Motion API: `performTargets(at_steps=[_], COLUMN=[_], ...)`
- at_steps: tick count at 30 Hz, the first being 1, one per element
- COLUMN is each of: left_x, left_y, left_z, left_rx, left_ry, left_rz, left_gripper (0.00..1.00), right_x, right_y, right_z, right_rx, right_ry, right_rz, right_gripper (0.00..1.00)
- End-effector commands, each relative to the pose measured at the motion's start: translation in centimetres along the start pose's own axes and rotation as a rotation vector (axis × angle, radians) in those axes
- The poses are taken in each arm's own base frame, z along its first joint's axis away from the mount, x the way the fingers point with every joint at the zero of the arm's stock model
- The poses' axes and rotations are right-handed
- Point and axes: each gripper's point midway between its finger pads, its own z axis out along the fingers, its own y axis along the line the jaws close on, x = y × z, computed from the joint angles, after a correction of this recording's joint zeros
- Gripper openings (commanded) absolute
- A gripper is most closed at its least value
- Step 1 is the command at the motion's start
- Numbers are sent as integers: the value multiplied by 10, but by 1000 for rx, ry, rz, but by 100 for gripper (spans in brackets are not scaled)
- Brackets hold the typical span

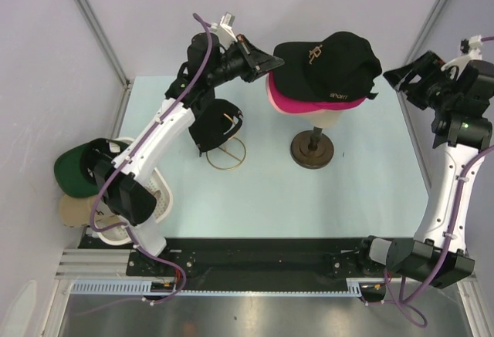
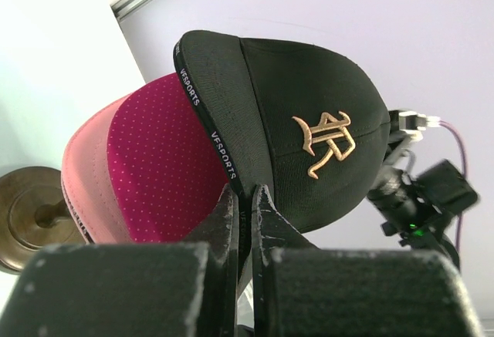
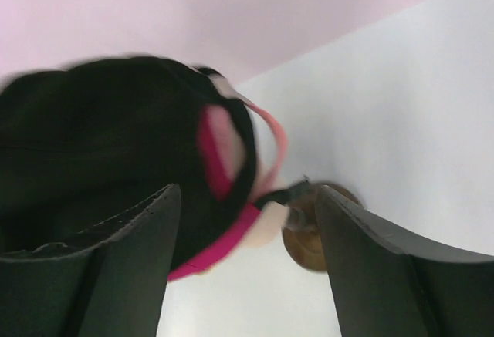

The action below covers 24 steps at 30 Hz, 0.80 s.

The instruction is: Stack the hats

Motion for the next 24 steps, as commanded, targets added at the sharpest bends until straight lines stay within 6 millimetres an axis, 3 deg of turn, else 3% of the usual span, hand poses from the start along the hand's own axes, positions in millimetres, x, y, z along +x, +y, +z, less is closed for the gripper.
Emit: performTargets(at_steps=[1,3,4,7,8,10,11,13,14,18,20,24], left_x=[19,19,18,16,15,16,17,18,18,16,17,23], left_y=[78,84,85,85,86,87,88,88,87,86,90,96], left_z=[3,1,-1,-2,-3,-3,-4,-5,-5,-7,-6,-6], left_rx=[-231,-259,-265,-271,-277,-283,-286,-284,-284,-290,-298,-313], left_ry=[43,38,36,20,17,22,22,23,21,15,19,39], left_rz=[-3,3,9,20,21,21,20,19,20,29,27,31], left_gripper=[0,0,0,0,0,0,0,0,0,0,0,0], right_x=[-59,-74,-72,-76,-66,-66,-51,-46,-32,-8,2,20], right_y=[74,104,118,142,151,160,167,169,167,149,135,134], right_z=[-30,-40,-35,-34,-23,-19,-9,1,11,30,38,42], right_rx=[-200,-274,-303,-346,-366,-360,-367,-320,-295,-166,-101,-81], right_ry=[-184,-234,-226,-236,-199,-210,-164,-170,-123,-65,-49,-23], right_rz=[-75,-129,-142,-184,-184,-232,-239,-289,-297,-361,-395,-458], right_gripper=[77,82,83,84,84,84,84,84,84,86,88,89])
